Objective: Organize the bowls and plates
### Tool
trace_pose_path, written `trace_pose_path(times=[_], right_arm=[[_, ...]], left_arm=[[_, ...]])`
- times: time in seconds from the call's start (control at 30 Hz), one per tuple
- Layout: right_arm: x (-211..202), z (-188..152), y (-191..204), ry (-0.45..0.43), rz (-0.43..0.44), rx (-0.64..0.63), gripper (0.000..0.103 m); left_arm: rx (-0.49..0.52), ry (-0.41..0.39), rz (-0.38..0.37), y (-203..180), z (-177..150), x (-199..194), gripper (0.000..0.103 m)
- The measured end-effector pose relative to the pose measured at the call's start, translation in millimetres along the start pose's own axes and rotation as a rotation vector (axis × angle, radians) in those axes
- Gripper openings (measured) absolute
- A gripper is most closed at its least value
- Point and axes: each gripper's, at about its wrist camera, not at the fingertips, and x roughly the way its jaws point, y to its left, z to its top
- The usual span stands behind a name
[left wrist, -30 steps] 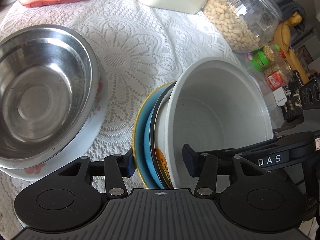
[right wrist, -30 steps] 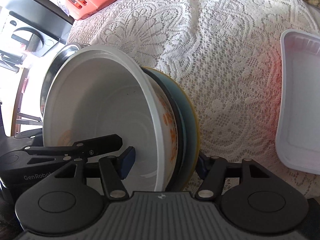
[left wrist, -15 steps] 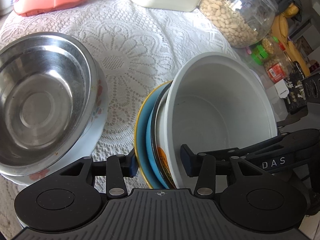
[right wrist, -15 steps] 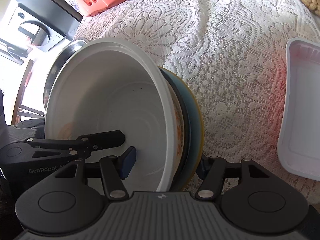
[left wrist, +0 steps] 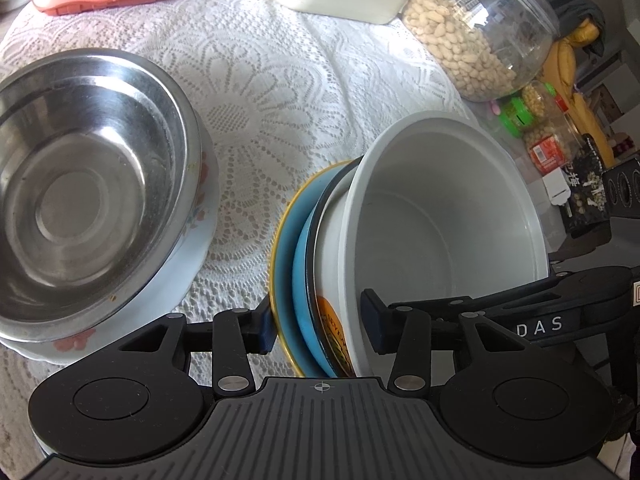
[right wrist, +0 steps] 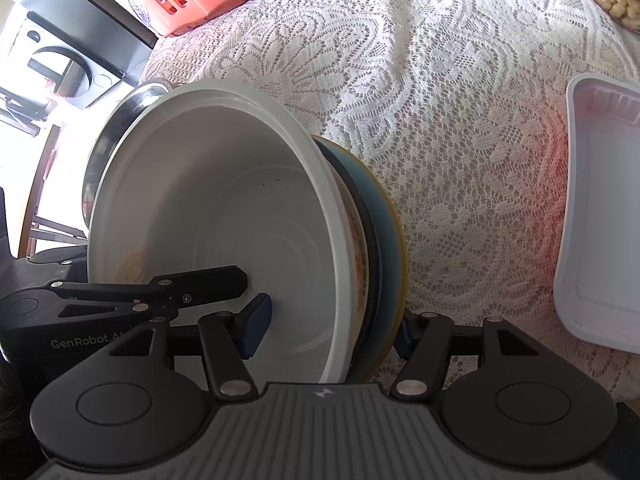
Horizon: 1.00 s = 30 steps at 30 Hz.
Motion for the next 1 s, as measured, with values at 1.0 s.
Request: trace_pose_path(times=[1.0], right_arm=[[19.5, 77.6, 168.9, -0.001, 0.053, -0.205, 0.063]], left_arm=[[-0.13, -0.056, 0.097, 139.0, 27.3, -105.6, 0.05]])
